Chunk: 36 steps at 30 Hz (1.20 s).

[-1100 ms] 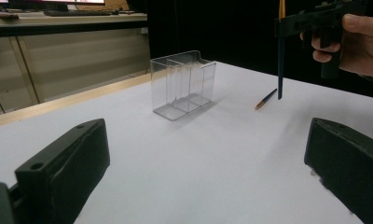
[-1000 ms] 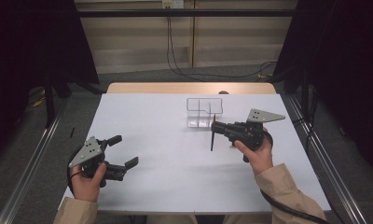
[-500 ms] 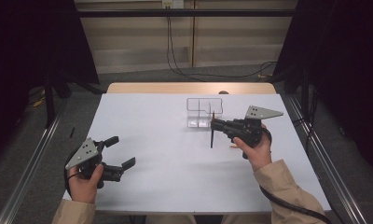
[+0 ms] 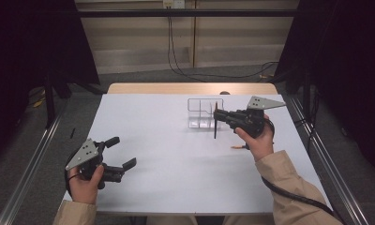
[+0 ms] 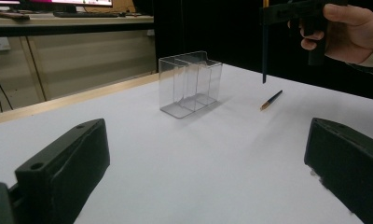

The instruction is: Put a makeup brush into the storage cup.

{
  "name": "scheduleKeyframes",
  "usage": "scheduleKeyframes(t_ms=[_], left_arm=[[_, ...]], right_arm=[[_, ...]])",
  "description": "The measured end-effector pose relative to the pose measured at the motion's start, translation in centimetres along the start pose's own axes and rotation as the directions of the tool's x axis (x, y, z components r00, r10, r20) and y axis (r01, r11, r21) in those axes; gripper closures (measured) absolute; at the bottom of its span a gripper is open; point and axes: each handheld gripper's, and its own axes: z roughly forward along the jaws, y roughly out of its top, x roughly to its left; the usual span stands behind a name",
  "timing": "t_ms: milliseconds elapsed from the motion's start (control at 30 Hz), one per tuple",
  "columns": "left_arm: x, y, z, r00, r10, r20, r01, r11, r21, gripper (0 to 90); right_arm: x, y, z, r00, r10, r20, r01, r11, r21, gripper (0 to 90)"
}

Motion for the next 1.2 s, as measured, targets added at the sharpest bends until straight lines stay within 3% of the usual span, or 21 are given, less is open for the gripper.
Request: scheduleKeyframes(t_ms=[500, 1200], left_arm=[[0.1, 0.0, 0.0, 1.0, 0.0, 0.004, 0.0, 1.0, -0.002, 0.0], [0.1, -0.1, 0.1, 1.0, 0.002, 0.009, -0.002, 1.0, -0.001, 0.0]], right_arm=[[-2.2, 1.9, 0.4, 0.9981, -0.004, 0.061, 0.006, 1.0, -0.024, 83.5], [-3.9, 4.1, 1.3, 0.9905, -0.037, 0.132, 0.044, 0.998, -0.054, 83.5]])
